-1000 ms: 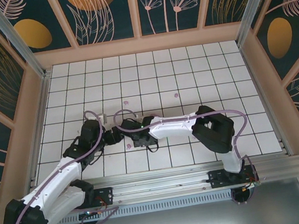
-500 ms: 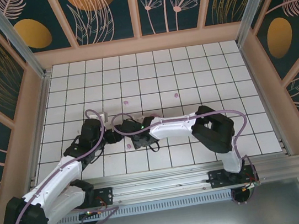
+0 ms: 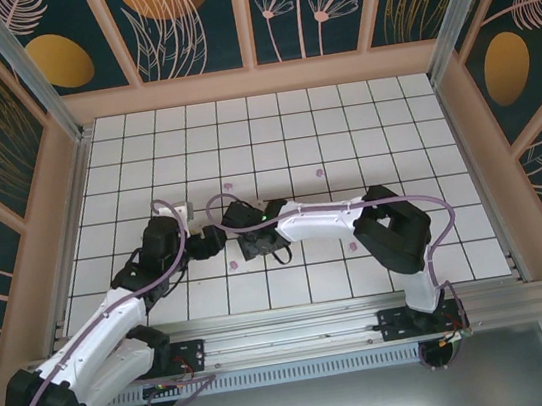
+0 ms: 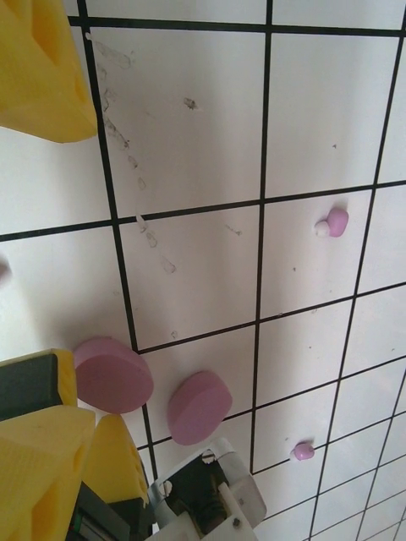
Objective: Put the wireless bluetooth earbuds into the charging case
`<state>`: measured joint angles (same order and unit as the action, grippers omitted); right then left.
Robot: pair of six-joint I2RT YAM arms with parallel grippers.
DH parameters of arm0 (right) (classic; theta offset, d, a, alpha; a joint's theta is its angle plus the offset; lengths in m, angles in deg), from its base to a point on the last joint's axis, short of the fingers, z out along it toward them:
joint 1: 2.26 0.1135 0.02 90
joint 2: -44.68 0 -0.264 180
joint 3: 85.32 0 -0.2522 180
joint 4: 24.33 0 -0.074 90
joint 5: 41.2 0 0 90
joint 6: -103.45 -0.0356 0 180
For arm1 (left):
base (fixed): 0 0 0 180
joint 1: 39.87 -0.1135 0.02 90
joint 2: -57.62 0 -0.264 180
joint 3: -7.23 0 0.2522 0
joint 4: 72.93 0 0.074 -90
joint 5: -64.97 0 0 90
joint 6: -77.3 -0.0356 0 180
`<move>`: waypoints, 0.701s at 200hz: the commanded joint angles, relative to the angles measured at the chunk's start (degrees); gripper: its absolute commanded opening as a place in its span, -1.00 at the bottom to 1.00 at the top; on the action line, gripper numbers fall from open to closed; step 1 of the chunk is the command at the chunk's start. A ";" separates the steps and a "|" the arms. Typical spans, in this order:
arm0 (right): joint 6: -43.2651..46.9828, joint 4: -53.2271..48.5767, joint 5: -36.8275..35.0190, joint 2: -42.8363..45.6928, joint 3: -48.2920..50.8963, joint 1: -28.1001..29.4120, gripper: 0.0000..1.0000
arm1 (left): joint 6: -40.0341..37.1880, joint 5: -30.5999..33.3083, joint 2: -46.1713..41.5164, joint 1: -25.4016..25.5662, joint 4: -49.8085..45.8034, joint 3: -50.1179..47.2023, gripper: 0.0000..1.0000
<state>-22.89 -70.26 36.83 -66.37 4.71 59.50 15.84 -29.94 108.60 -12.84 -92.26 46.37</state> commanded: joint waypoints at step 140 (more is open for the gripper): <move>1.19 -3.05 -0.47 3.42 -1.97 -4.28 0.35 | -5.59 0.99 -1.14 0.11 0.84 -0.39 0.62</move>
<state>-17.38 -70.21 37.84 -66.81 3.69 56.79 12.14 -29.50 108.08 -12.84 -92.45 45.63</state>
